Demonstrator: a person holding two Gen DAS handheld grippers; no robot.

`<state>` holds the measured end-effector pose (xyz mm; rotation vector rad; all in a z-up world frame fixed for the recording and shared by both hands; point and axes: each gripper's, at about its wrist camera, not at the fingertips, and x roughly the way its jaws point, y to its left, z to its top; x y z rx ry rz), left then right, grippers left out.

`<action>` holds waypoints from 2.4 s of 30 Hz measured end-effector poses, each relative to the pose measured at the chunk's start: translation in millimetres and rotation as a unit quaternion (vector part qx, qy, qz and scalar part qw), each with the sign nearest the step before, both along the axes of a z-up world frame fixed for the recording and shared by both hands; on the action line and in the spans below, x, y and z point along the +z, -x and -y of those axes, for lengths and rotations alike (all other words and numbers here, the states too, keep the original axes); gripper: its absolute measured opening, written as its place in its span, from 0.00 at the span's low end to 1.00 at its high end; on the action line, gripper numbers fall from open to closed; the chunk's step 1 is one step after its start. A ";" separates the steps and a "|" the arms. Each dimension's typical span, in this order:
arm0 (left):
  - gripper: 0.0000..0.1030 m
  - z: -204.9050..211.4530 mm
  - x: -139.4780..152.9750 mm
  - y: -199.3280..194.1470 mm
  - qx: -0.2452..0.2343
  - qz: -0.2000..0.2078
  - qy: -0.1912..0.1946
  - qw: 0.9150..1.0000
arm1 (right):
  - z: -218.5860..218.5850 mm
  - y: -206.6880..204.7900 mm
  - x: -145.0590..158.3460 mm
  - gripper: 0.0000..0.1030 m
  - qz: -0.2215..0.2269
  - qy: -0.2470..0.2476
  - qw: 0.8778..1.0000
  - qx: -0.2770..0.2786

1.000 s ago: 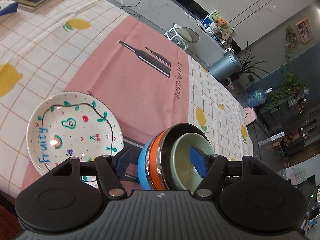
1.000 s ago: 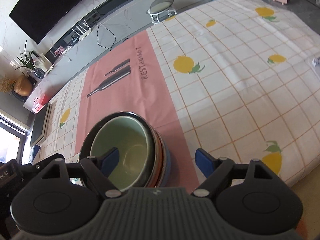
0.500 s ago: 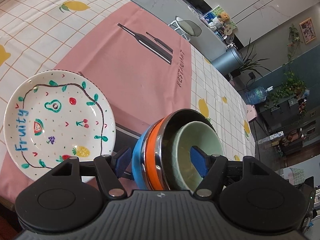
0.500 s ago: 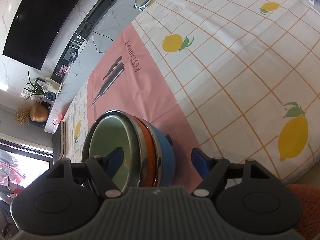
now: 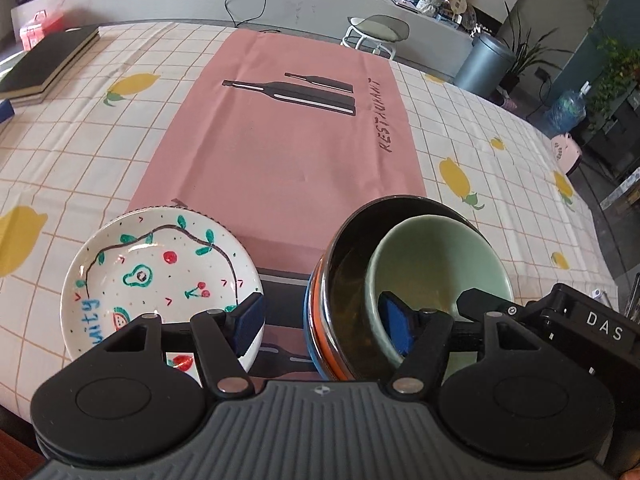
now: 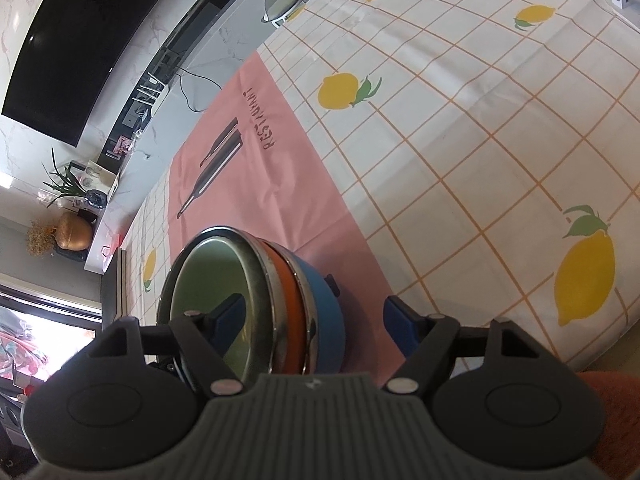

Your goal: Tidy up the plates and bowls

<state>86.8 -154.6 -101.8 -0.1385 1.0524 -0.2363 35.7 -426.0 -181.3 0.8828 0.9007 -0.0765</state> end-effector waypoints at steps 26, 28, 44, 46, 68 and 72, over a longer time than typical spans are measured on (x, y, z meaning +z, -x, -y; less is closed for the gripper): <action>0.69 -24.3 -19.2 -13.8 0.011 -0.055 0.118 0.991 | -5.7 -4.1 1.9 0.69 0.000 0.022 1.000 0.016; 0.69 -27.7 -24.8 -14.8 0.018 -0.068 0.138 0.988 | -5.2 -5.0 0.7 0.69 -0.002 0.018 1.000 0.017; 0.56 -35.1 -36.6 -16.7 0.032 -0.087 0.167 0.982 | -4.2 -16.0 -15.5 0.58 -0.028 -0.052 0.997 0.040; 0.55 -34.2 -36.5 -16.9 0.031 -0.087 0.165 0.982 | -4.8 -17.0 -16.9 0.56 -0.030 -0.058 0.997 0.043; 0.52 -27.4 -35.5 -18.2 0.012 -0.072 0.151 0.986 | -9.1 -21.6 -19.7 0.46 -0.045 -0.046 0.996 0.057; 0.52 -28.8 -30.5 -15.8 0.008 -0.067 0.150 0.986 | -9.0 -19.1 -17.0 0.46 -0.037 -0.044 0.997 0.058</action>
